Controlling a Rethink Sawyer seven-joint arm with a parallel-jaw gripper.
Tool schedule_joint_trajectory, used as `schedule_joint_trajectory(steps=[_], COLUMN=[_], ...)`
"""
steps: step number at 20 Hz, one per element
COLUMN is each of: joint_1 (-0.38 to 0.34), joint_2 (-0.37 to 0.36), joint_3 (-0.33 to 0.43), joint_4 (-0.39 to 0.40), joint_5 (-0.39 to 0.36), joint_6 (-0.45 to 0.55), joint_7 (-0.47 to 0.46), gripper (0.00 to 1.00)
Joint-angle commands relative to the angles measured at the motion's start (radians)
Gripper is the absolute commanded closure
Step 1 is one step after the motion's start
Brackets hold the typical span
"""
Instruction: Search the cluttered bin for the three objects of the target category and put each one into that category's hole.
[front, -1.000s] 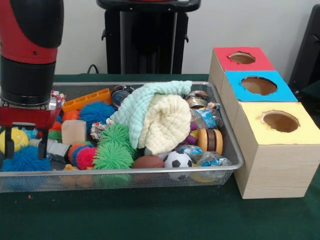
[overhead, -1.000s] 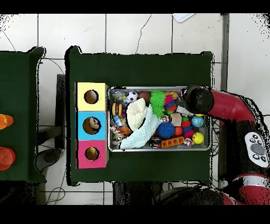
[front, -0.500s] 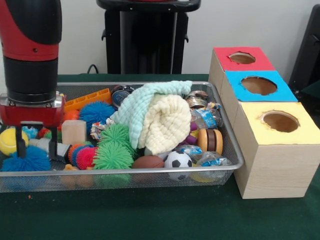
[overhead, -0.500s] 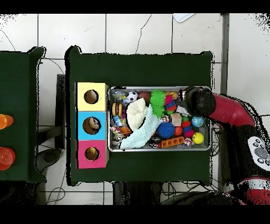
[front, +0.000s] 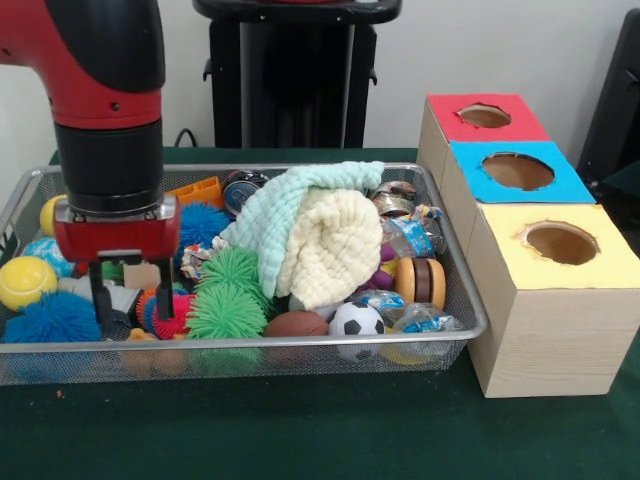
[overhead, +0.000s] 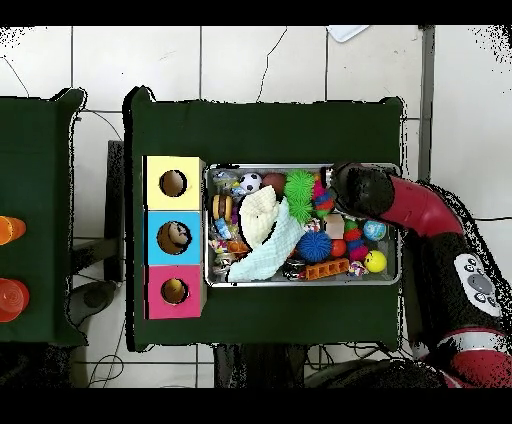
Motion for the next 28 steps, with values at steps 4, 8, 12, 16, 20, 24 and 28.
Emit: schedule_joint_trajectory(steps=[4, 8, 12, 16, 20, 24, 28], joint_1=[0.037, 0.056, 0.097, 0.123, 0.142, 0.157, 0.165], joint_2=[0.101, 0.136, 0.155, 0.163, 0.146, 0.105, 0.076], joint_3=[0.050, 0.010, -0.055, -0.092, -0.122, -0.150, -0.148], joint_4=[0.055, 0.028, -0.005, -0.036, -0.064, -0.091, -0.142], joint_5=[0.051, 0.059, 0.050, 0.025, -0.004, -0.053, -0.067], joint_6=[0.099, 0.162, 0.279, 0.333, 0.364, 0.352, 0.359], joint_7=[0.117, 0.123, 0.124, 0.117, 0.100, 0.038, -0.019], gripper=[0.00, 0.00, 0.00, 0.00, 0.00, 0.00, 0.00])
